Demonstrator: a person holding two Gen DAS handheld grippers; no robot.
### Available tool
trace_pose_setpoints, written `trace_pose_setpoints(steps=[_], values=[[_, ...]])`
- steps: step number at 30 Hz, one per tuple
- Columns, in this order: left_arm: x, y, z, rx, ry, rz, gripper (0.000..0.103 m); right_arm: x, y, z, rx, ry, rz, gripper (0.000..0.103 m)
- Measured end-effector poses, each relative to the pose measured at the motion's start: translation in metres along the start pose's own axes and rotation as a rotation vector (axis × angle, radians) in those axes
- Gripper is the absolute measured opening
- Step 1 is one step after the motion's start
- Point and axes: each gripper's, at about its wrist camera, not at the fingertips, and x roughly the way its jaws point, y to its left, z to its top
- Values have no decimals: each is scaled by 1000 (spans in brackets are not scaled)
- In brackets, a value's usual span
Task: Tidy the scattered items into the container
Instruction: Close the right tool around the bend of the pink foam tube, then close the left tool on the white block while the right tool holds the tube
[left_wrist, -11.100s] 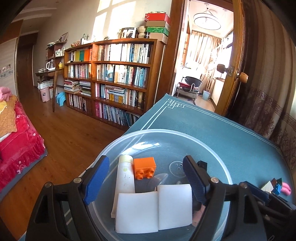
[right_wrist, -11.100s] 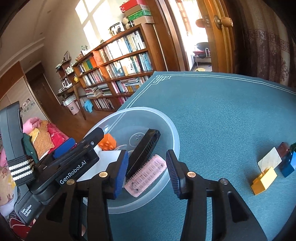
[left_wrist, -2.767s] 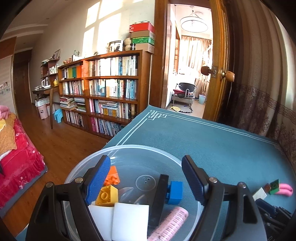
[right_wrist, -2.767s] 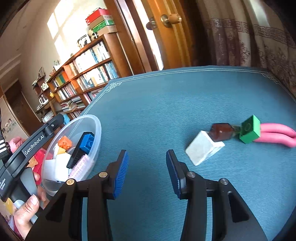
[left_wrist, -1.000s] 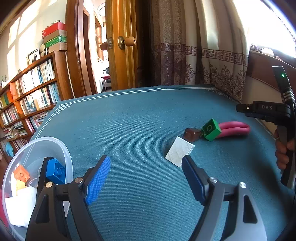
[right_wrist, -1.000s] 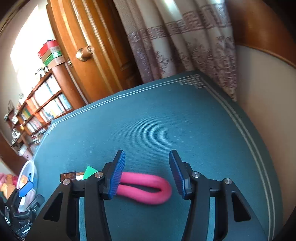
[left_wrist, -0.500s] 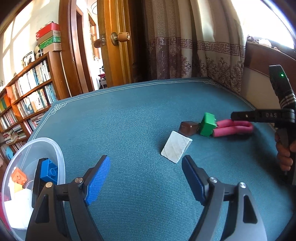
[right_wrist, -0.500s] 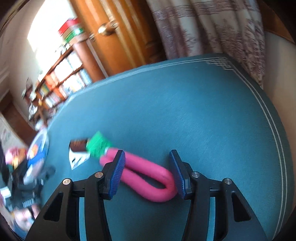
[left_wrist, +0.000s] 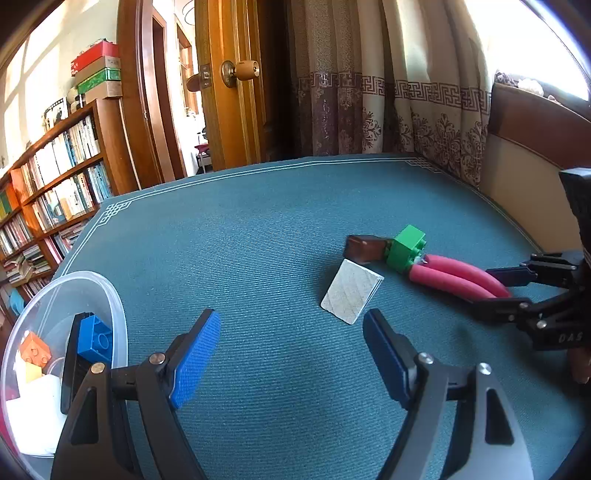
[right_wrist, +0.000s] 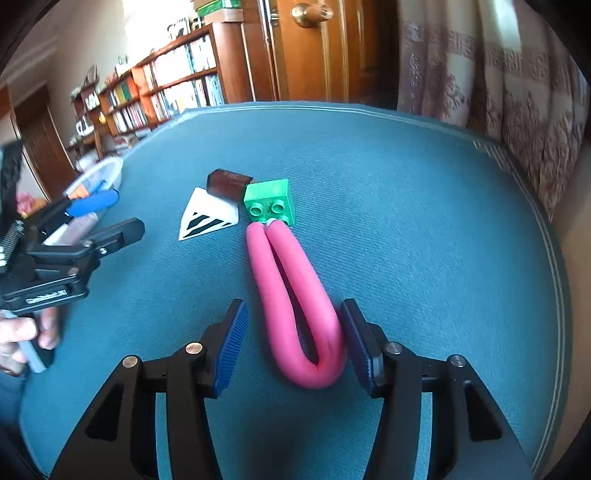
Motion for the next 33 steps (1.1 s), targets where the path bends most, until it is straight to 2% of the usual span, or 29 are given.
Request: trace_pose_setpoints(steps=[2,3,8,12,17,22,27,28,29,31,33], values=[[0,0,2,2,3,-5,83,3,8,-2,9,-11,-27,55],[1,0,4,3,7,-9,83,3,9,-3,22,-25,-35,48],[11,2,12,-13,41,-32,83,0,1,-3,84,-56,-21,45],[20,-3,19,-6,63,-58,83,-6,-16,-4,168,-87,-25,44],[30,-19,28,61,79,-69,83,-9,-31,-5,223,-102,-23,44],[43,-34,32,110,112,-76,83,-9,-39,-2,238,-110,-16,44],[58,-42,32,108,147,-83,83,-9,-44,0,243,-112,-9,44],[62,-42,32,103,157,-85,82,-8,-44,1,243,-112,-8,44],[64,-42,32,96,171,-93,73,-8,-44,0,243,-113,-8,44],[64,-41,34,72,167,-112,64,-8,-43,-1,245,-112,-7,44],[64,-42,34,74,165,-106,49,-8,-44,-2,248,-113,-3,44]])
